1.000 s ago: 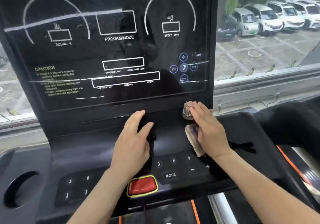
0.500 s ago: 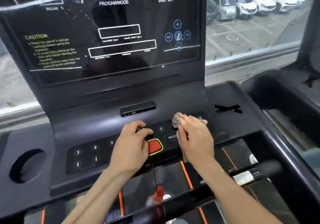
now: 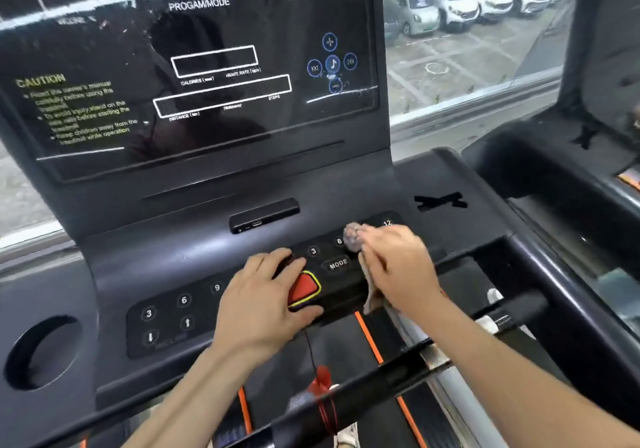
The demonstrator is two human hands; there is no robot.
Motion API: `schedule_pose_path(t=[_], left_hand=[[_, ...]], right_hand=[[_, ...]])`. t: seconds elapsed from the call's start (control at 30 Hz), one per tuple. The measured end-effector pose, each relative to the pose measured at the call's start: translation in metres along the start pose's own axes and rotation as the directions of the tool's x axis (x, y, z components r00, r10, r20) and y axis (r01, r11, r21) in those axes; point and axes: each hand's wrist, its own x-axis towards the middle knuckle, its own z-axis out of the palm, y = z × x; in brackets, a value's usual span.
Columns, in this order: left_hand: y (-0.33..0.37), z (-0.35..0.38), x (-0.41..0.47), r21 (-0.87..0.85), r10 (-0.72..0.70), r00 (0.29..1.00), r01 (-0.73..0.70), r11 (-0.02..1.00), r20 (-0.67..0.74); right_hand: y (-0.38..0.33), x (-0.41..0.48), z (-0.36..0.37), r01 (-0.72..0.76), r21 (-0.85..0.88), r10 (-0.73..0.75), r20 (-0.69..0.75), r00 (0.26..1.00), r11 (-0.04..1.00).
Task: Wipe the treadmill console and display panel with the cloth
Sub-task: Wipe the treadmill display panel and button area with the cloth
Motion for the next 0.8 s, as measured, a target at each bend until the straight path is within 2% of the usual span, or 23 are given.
schedule_pose_path(t=[0.07, 0.1, 0.13, 0.17, 0.23, 0.27, 0.3, 0.33, 0.37, 0.4, 0.43, 0.5, 0.53, 0.57, 0.6, 0.63, 0.7, 0.73, 0.8], left_hand=[[-0.002, -0.005, 0.003, 0.015, -0.004, 1.000, 0.004, 1.000, -0.016], [-0.001, -0.006, 0.004, 0.032, -0.005, 1.000, 0.006, 0.999, -0.018], [0.001, -0.008, 0.005, 0.047, -0.009, 1.000, 0.009, 0.999, -0.014], [0.002, -0.008, 0.005, 0.056, -0.014, 1.000, 0.015, 0.998, -0.016], [0.003, -0.008, 0.005, 0.064, -0.013, 0.999, 0.015, 0.998, -0.030], [0.003, -0.007, 0.005, 0.068, -0.006, 0.999, 0.008, 0.998, -0.037], [0.002, -0.007, 0.005, 0.071, -0.002, 0.999, 0.005, 0.997, -0.040], [0.002, -0.007, 0.004, 0.072, -0.005, 0.999, 0.008, 0.997, -0.040], [0.002, -0.007, 0.004, 0.072, -0.011, 0.999, 0.014, 0.997, -0.039], [0.002, -0.006, 0.003, 0.073, -0.016, 0.999, 0.018, 0.997, -0.035], [0.002, -0.006, 0.002, 0.072, -0.018, 0.999, 0.020, 0.997, -0.033], [0.002, -0.006, 0.002, 0.074, -0.013, 0.999, 0.016, 0.997, -0.037], [0.002, -0.008, 0.003, 0.075, -0.008, 0.999, 0.011, 0.997, -0.039], [0.002, -0.008, 0.003, 0.079, -0.003, 0.999, 0.006, 0.997, -0.040], [0.002, -0.009, 0.003, 0.085, -0.001, 0.999, 0.004, 0.996, -0.039], [0.003, -0.009, 0.002, 0.091, -0.003, 0.999, 0.007, 0.996, -0.039], [0.004, -0.007, -0.001, 0.079, -0.019, 0.999, 0.022, 0.997, -0.035], [0.004, -0.006, -0.002, 0.066, -0.029, 0.999, 0.031, 0.997, -0.033], [0.004, -0.005, -0.006, 0.063, -0.031, 0.998, 0.034, 0.997, -0.049]], right_hand=[[0.020, 0.016, -0.006, -0.308, -0.014, 0.301, -0.167, 0.939, 0.951], [0.014, 0.018, -0.001, -0.338, -0.006, 0.330, -0.204, 0.922, 0.941], [-0.005, 0.014, 0.009, -0.281, -0.009, 0.275, -0.169, 0.946, 0.960], [-0.027, 0.003, 0.018, -0.145, 0.001, 0.144, -0.093, 0.985, 0.989], [-0.035, -0.014, 0.022, 0.118, 0.055, -0.119, 0.020, 0.993, 0.992], [-0.022, -0.007, 0.015, 0.135, 0.053, -0.137, 0.038, 0.990, 0.989], [-0.003, 0.003, 0.011, 0.054, 0.030, -0.053, -0.020, 0.998, 0.998], [0.011, 0.012, 0.006, -0.091, 0.010, 0.092, -0.101, 0.991, 0.996], [0.015, 0.018, 0.003, -0.222, 0.017, 0.222, -0.162, 0.962, 0.975], [0.011, 0.019, 0.005, -0.269, 0.030, 0.270, -0.194, 0.943, 0.963], [-0.002, 0.016, 0.009, -0.246, 0.019, 0.246, -0.154, 0.957, 0.969], [-0.028, -0.005, 0.013, -0.053, 0.015, 0.052, 0.032, 0.998, 0.999], [-0.024, -0.010, 0.009, 0.047, 0.016, -0.048, 0.105, 0.993, 0.999], [-0.010, -0.006, 0.003, 0.089, -0.017, -0.086, 0.130, 0.988, 0.996], [0.007, -0.001, -0.001, 0.036, -0.070, -0.030, 0.087, 0.996, 0.997], [0.020, 0.003, -0.006, -0.105, -0.091, 0.108, 0.023, 0.994, 0.990], [0.029, 0.008, -0.011, -0.352, -0.086, 0.345, -0.085, 0.935, 0.932], [0.020, 0.007, -0.006, -0.390, -0.079, 0.382, -0.103, 0.918, 0.917], [-0.017, 0.000, 0.007, -0.303, -0.093, 0.296, -0.083, 0.952, 0.949]])
